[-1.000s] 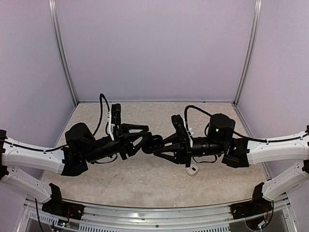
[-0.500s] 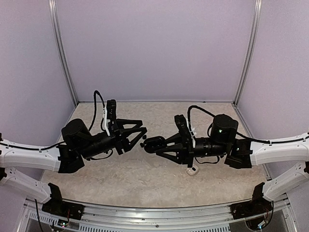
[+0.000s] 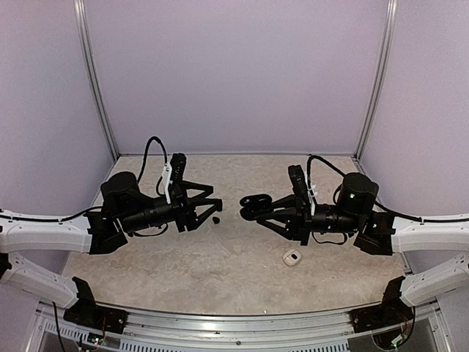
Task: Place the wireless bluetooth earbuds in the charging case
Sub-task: Open the charging case.
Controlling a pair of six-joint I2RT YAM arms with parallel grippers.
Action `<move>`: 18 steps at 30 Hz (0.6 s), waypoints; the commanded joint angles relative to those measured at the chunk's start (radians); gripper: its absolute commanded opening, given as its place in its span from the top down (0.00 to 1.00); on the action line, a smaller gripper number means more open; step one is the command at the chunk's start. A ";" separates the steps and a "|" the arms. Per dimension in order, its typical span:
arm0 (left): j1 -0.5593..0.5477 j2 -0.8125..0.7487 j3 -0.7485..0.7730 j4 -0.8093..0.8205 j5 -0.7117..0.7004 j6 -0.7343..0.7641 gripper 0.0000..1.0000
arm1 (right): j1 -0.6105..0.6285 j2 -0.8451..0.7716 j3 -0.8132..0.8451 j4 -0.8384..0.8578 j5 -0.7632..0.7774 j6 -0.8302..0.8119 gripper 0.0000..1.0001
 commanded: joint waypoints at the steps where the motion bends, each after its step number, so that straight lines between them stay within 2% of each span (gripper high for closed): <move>1: -0.044 0.025 0.046 -0.028 0.140 0.075 0.37 | -0.005 -0.007 -0.004 0.002 -0.054 0.004 0.92; 8: -0.083 0.091 0.100 -0.008 0.207 0.067 0.41 | -0.003 0.023 0.013 -0.017 -0.099 -0.023 0.95; 18: -0.097 0.154 0.166 -0.041 0.121 0.062 0.48 | 0.014 0.024 0.029 -0.055 -0.113 -0.070 0.97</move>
